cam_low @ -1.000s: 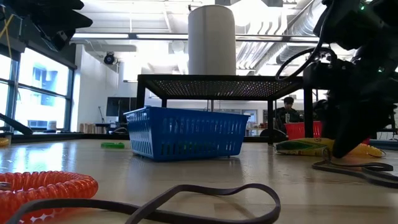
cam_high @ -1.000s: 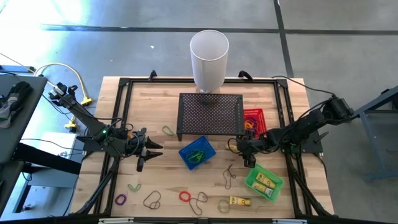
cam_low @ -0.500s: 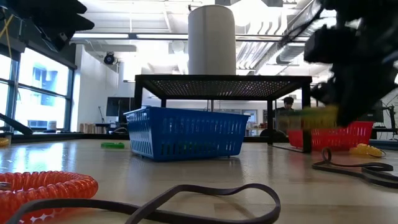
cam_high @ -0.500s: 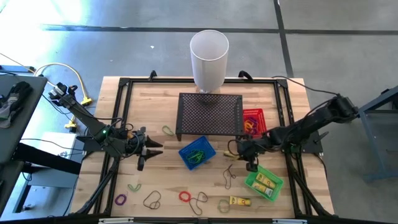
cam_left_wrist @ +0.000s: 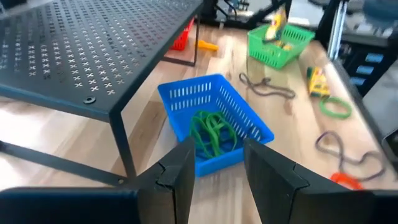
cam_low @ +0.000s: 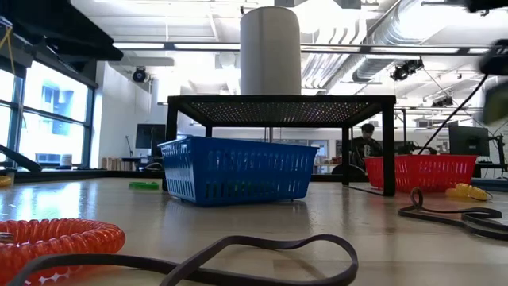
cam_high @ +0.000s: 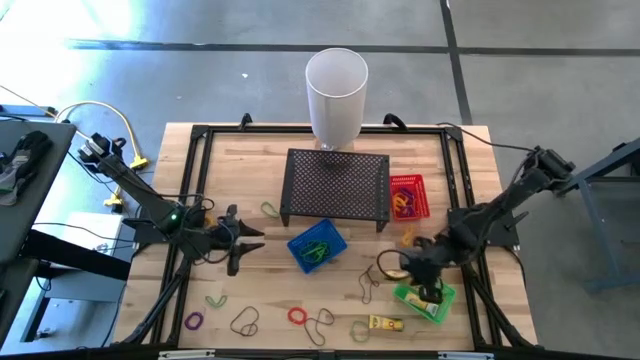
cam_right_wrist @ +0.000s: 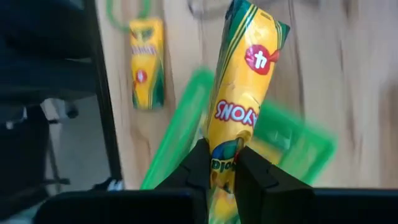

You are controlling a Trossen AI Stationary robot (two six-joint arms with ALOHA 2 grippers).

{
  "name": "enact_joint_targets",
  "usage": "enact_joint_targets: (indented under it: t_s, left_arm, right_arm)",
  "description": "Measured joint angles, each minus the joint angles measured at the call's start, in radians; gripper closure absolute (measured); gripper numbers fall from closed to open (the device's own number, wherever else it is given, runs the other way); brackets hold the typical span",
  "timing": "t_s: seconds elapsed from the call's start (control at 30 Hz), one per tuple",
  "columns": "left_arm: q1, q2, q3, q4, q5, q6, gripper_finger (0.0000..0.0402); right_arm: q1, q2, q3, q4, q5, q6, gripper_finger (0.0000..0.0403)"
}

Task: Pick & Place Office Desk Supplies
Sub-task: Put the yellow crayon box into the green bin

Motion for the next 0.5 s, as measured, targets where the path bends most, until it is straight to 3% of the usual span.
enact_joint_targets:
  t_s: [0.23, 0.5]
  left_arm:
    - [0.015, 0.005, 0.0, 0.002, 0.007, 0.116, 0.027]
    - [0.055, -0.044, 0.0, 0.002, 0.011, 0.292, 0.027]
  right_arm:
    - [0.194, 0.0, 0.004, -0.032, 0.058, 0.444, 0.037]
    - [0.331, 0.0, 0.004, -0.07, 0.161, 0.755, 0.0355]
